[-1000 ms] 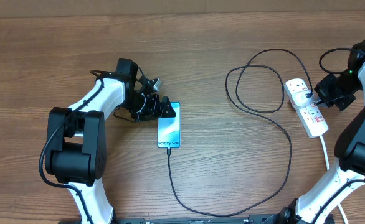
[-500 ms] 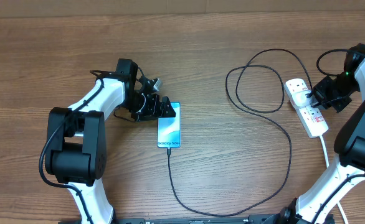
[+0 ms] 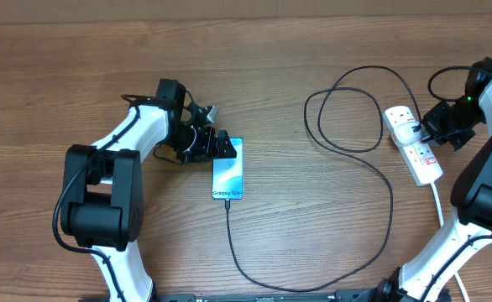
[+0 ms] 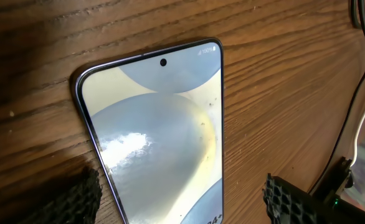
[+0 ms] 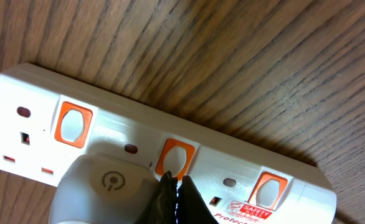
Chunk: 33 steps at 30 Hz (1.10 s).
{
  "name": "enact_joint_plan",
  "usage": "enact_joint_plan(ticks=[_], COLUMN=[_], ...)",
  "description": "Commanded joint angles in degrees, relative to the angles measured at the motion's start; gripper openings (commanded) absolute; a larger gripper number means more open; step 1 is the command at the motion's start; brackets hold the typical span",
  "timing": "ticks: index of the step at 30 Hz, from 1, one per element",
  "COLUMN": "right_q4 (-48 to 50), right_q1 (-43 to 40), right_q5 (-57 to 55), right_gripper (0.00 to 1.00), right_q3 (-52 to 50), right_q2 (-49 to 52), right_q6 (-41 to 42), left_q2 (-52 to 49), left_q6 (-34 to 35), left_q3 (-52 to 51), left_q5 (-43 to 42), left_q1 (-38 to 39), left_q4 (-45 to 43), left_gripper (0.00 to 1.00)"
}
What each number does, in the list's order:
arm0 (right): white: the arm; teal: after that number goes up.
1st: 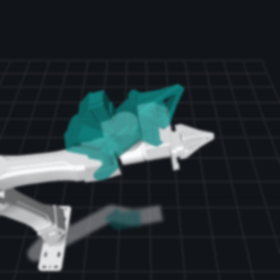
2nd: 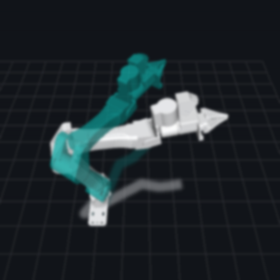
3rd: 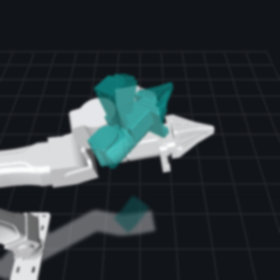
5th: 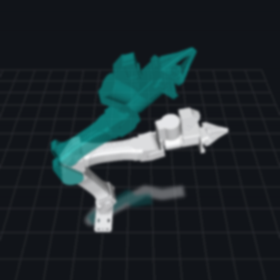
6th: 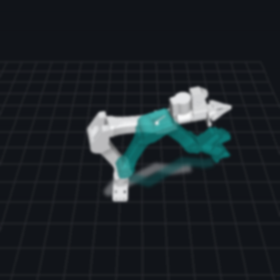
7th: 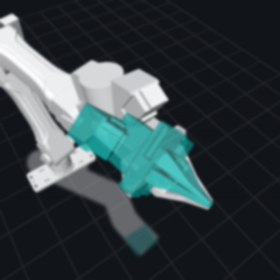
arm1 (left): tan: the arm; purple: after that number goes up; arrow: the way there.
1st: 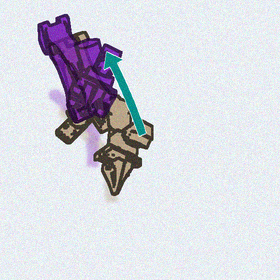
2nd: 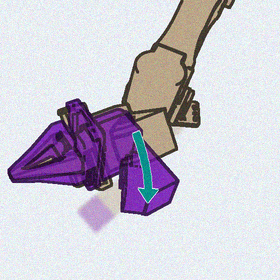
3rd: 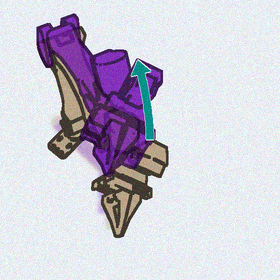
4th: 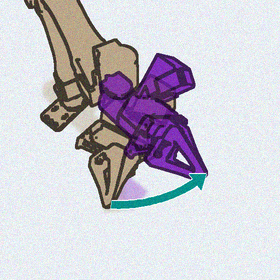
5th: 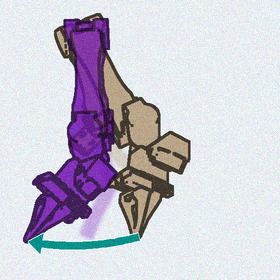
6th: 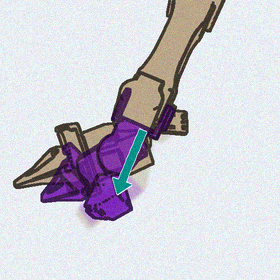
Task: Plug charger to phone and switch on socket
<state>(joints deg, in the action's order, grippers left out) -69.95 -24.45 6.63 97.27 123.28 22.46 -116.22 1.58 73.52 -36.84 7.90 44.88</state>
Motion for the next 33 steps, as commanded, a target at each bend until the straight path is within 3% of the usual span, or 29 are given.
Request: enact_joint_plan(ticks=[1, 11, 15, 16, 18, 20, 23, 27, 33], right_q4=[0.92, -0.33, -1.16, -2.34, -4.76, -7.13, -9.97, -12.41, -9.7], right_q1=[0.07, 1.79, 1.81, 1.64, 1.25, 0.76, 0.35, 0.37, 0.37], right_q5=[2.29, 1.95, -3.26, -5.38, -8.02, -8.48, -8.48, -8.04, -5.31], right_gripper=[0.04, 0.04, 0.04, 0.04, 0.04, 0.04, 0.04, 0.04, 0.04], right_q3=[0.17, 0.17, 0.57, 1.03, 2.19, 3.82, 6.29, 8.87, 9.27], right_q2=[0.68, 6.29, 6.16, 6.16, 5.81, 4.68, 1.2, -6.88, -27.82], right_q6=[0.0, 0.17, 0.17, 0.2, 0.26, 0.44, 0.42, 1.55, 6.03], left_q2=[-5.11, -5.11, -5.11, -5.11, -5.11, -5.11, -5.09, -4.72, 1.22], left_q6=[0.37, 0.37, 0.37, 0.37, 0.39, 0.37, 0.61, 4.72, 7.87], left_q3=[-3.26, -3.26, -3.26, -3.26, -3.26, -3.26, -2.97, -0.9, 5.57], left_q5=[14.99, 14.99, 14.99, 14.99, 14.99, 15.1, 16.44, 25.35, 29.77], left_q1=[-0.37, -0.37, -0.37, -0.37, -0.37, -0.39, -0.39, -0.55, -1.16], left_q4=[0.17, 0.98, 1.22, 1.22, 1.29, 1.25, 2.95, 7.1, 12.52], left_gripper=[0.89, 0.88, 0.89, 0.89, 1.0, 1.0, 1.0, 1.0, 1.0])
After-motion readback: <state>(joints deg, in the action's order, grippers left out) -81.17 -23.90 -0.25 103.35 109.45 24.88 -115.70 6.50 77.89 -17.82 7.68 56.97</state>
